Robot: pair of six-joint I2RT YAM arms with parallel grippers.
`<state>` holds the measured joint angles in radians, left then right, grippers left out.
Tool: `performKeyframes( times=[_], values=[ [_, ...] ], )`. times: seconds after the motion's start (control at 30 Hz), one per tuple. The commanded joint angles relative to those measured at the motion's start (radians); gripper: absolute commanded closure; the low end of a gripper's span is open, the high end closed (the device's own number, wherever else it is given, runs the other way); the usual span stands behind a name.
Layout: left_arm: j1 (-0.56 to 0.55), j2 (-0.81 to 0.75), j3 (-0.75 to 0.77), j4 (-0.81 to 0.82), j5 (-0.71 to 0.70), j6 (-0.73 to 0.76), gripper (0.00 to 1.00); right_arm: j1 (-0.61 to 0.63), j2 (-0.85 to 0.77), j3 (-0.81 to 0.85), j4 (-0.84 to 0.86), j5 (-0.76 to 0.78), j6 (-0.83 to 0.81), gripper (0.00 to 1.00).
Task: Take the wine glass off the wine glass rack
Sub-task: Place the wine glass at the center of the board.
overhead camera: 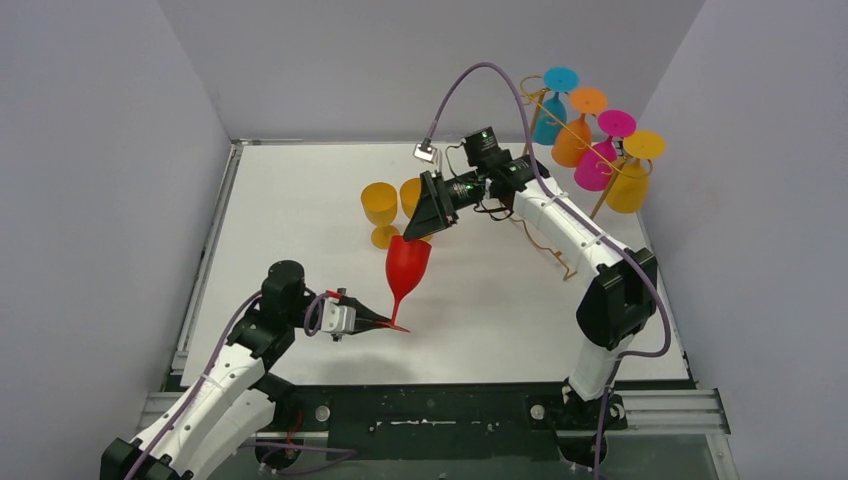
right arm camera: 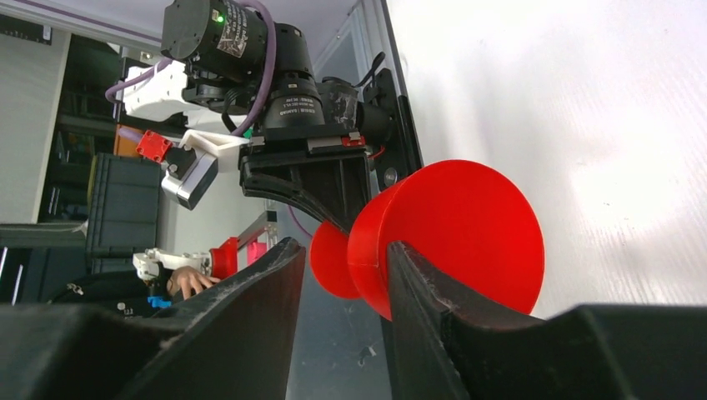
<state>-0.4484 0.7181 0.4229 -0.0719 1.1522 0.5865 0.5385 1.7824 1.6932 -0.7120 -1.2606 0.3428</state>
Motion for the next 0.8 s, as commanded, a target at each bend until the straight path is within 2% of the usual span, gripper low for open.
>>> performKeyframes(
  times=[0.0, 0.13, 0.3, 0.47, 0.77],
  values=[
    [0.018, -0.006, 0.005, 0.022, 0.011, 0.022, 1.0, 0.008, 0.031, 0.094, -0.091, -0.054, -0.071, 0.61],
    [0.029, -0.028, -0.018, 0.056, 0.018, -0.02, 1.0, 0.015, 0.057, 0.135, -0.157, -0.058, -0.116, 0.66],
    [0.035, -0.028, -0.034, 0.146, 0.051, -0.072, 1.0, 0.031, 0.086, 0.191, -0.244, -0.061, -0.184, 0.67],
    [0.058, -0.018, -0.034, 0.161, 0.095, -0.082, 1.0, 0.032, 0.101, 0.195, -0.245, -0.086, -0.191, 0.73],
    [0.073, -0.019, -0.046, 0.187, 0.104, -0.106, 1.0, 0.035, 0.128, 0.223, -0.227, -0.097, -0.166, 0.72]
  ],
)
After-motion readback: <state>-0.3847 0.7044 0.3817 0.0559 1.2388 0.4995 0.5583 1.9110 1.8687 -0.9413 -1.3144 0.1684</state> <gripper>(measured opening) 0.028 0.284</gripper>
